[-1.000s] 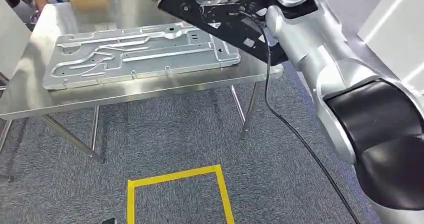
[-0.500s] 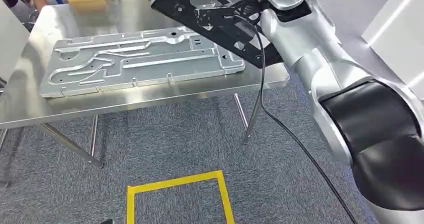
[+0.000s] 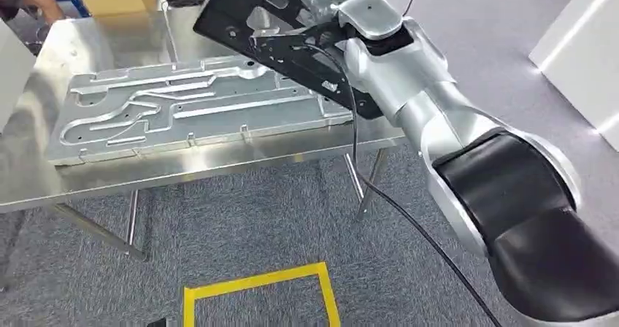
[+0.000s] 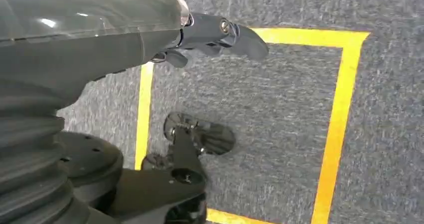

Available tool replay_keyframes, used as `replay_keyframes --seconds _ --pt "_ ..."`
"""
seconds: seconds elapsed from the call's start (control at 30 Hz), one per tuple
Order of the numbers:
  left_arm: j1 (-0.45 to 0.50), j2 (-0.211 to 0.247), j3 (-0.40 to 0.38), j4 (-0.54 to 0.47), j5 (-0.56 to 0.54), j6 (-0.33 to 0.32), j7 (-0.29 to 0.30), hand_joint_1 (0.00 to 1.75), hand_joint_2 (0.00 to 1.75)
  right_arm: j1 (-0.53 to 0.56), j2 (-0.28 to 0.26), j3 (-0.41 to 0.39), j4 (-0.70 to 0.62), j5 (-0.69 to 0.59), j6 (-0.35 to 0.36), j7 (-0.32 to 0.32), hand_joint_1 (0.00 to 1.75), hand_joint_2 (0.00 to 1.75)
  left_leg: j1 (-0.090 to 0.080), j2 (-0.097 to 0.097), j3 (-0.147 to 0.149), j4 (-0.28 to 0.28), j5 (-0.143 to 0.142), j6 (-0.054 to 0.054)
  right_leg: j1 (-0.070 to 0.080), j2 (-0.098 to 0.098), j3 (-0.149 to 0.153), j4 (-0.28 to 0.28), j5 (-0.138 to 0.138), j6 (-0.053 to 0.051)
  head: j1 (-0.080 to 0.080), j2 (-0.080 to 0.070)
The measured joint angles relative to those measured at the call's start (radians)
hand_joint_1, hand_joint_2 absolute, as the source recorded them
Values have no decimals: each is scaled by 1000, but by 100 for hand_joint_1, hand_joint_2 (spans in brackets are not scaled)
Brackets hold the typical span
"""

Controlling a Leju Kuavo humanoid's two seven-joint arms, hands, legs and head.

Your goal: Take the parts from the cabinet and place them on the table.

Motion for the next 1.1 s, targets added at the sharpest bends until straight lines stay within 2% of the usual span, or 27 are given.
replay_keyframes --seconds 0.07,0.1,0.13,0.2,0.23,0.27,0.3,0.33,0.37,0.4,0.43,0.47,0.5,0.53,0.6,0.63,0.7,0.73,0.77,0.8,0.83,0.87,0.9,0.93,0.97,1.0,1.1 --pt "4 2 3 0 10 2 -1 0 175 -2 22 0 0 3 1 2 175 175 6 -2 18 -8 -2 12 -2 -3 3 1 -11 8 0 0" --pt "4 3 5 0 15 3 -1 0 175 -4 30 0 0 5 2 2 175 175 6 -2 28 -10 -6 17 -3 -9 -13 42 -18 12 2 0" --pt "5 4 8 0 17 7 -1 0 175 -6 38 0 1 6 3 2 175 175 5 -2 32 -11 -10 22 -3 -11 -49 106 -37 15 2 0" --pt "4 5 15 0 23 10 0 0 175 -2 53 0 3 9 6 2 175 175 3 -2 42 -10 -21 26 -4 -12 -148 264 -95 21 2 0" --pt "5 5 18 0 26 10 0 0 175 3 56 1 6 10 7 2 175 175 2 -5 48 -10 -26 27 -3 -12 -190 319 -113 21 2 0" --pt "7 5 22 0 27 10 0 0 175 6 60 1 10 11 10 3 175 175 1 -8 55 -9 -32 27 -3 -12 -212 329 -106 20 2 0" --pt "10 6 24 0 28 10 1 0 175 7 62 1 12 12 10 4 175 175 -1 -12 63 -9 -39 27 -2 -12 -210 292 -65 14 2 0" --pt "14 6 24 0 29 10 2 0 175 7 67 2 13 14 10 5 175 175 -4 -14 73 -8 -45 27 2 -12 -189 222 -6 4 2 0" --pt "17 6 25 0 28 10 2 0 175 5 70 2 13 14 10 5 175 175 -8 -16 83 -8 -51 26 8 -12 -155 124 63 -10 2 0" --pt "18 5 25 0 28 10 3 0 175 3 73 2 13 16 11 6 175 175 -7 -16 89 -9 -58 26 18 -12 -122 31 123 -28 2 0" --pt "18 0 26 5 27 9 5 0 175 0 79 2 15 18 11 6 175 175 -13 -16 93 -6 -63 20 25 -14 -115 8 96 -39 1 0" --pt "15 1 26 5 26 9 5 0 175 -3 82 2 17 21 13 6 175 175 -9 -16 88 -8 -67 15 26 -12 -109 -1 86 -35 3 0" --pt "14 1 26 5 27 9 6 0 175 -2 93 3 18 24 13 6 175 175 -9 -15 95 -4 -66 10 27 -12 -108 -6 99 -37 2 0" --pt "15 1 26 5 26 9 5 0 175 -2 95 3 18 26 14 5 175 175 -9 -14 95 4 -62 4 27 -12 -101 -9 97 -39 2 0" --pt "14 2 26 5 26 9 5 0 175 -4 99 4 19 29 16 5 175 175 -7 -12 92 26 -88 -6 16 -15 -78 -22 98 -44 2 0" --pt "14 2 26 5 26 10 5 0 175 -8 103 4 19 31 16 5 175 175 -6 -9 70 74 -114 -13 13 -16 -74 -22 96 -47 2 0" --pt "14 2 27 5 26 10 5 0 175 -9 111 6 20 33 18 3 175 175 6 -8 -9 219 -179 -23 11 -15 -71 -22 92 -49 2 0" --pt "15 2 27 5 26 10 5 0 175 -6 113 7 22 35 20 -2 175 175 12 -7 -53 289 -201 -32 9 -14 -70 -21 88 -46 2 0" --pt "16 2 27 5 26 10 5 0 175 -3 115 8 24 36 21 -2 175 175 17 -6 -74 307 -194 -39 6 -14 -67 -19 85 -43 2 0" --pt "17 2 27 5 25 10 5 0 175 0 115 9 27 39 21 -2 175 175 23 -4 -70 278 -164 -49 2 -14 -64 -17 81 -39 2 0" --pt "17 3 27 5 24 10 5 0 175 0 115 10 29 40 21 -2 175 175 28 -3 -50 214 -118 -59 -2 -14 -61 -13 76 -34 2 0" --pt "18 5 27 5 22 11 4 0 175 -1 115 10 28 41 21 -2 175 175 35 -2 -15 121 -57 -70 -8 -14 -59 -6 69 -27 2 0" --pt "18 5 27 5 20 11 4 0 175 -2 117 10 28 42 21 -2 175 175 42 -1 17 36 -6 -75 -11 -14 -58 2 62 -19 2 0" --pt "19 5 27 6 17 11 4 0 175 -2 117 10 29 42 21 -2 175 175 35 -2 20 13 -43 -75 -10 -13 -61 11 58 -12 2 0" --pt "16 5 27 6 16 11 4 0 175 -3 117 10 29 42 21 -2 175 175 29 0 25 13 -50 -51 -7 -10 -68 12 56 -6 2 0" --pt "18 5 27 6 15 12 5 0 175 1 117 11 30 43 21 -2 175 175 29 -3 22 14 -30 -39 -3 -11 -68 13 52 0 2 0" --pt "19 5 27 6 13 13 6 0 175 2 116 12 34 43 21 -1 175 175 32 -3 28 14 -26 -17 -11 -12 -66 21 40 16 2 0"
